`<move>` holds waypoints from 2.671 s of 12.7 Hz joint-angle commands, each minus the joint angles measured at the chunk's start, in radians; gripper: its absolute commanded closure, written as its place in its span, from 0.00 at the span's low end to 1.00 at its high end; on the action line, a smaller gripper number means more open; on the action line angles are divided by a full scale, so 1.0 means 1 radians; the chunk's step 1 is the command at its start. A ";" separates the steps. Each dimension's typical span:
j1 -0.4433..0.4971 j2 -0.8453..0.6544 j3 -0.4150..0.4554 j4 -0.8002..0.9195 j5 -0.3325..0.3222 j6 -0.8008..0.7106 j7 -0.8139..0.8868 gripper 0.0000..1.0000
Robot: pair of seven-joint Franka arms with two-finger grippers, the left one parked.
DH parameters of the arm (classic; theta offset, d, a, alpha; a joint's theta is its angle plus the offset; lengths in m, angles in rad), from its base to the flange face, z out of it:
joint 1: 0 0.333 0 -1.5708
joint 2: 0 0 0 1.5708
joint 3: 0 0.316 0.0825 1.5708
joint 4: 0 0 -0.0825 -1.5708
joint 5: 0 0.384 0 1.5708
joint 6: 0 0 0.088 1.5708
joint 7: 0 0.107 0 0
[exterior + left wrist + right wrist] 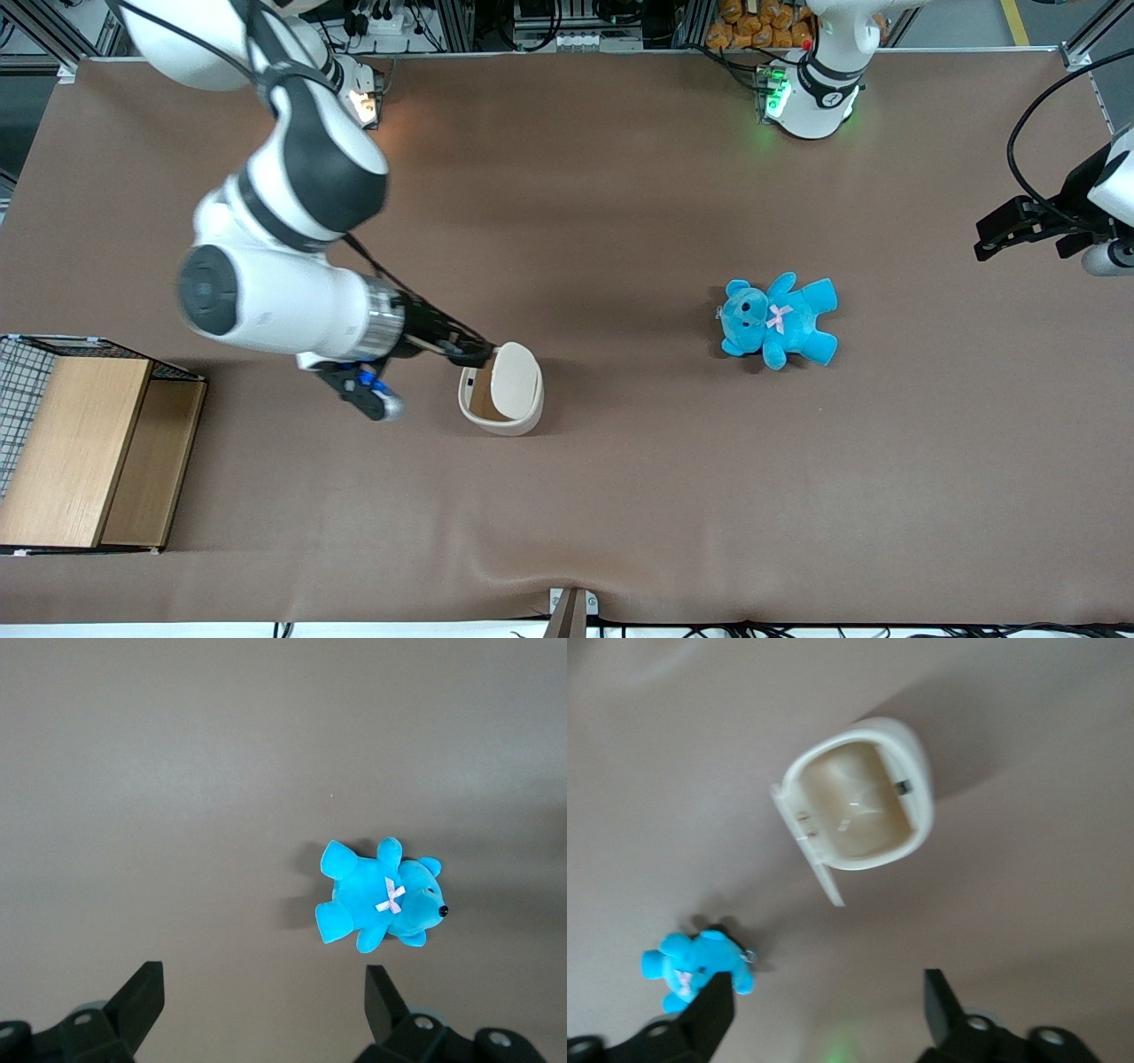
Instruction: Open trash can with right arm
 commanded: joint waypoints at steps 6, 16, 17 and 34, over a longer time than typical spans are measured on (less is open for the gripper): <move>-0.203 -0.120 0.008 -0.020 -0.220 -0.277 -0.359 0.00; -0.293 -0.395 0.005 -0.217 -0.336 -0.325 -0.617 0.00; -0.298 -0.441 0.005 -0.270 -0.337 -0.312 -0.617 0.00; -0.303 -0.576 -0.116 -0.440 -0.346 -0.191 -0.759 0.00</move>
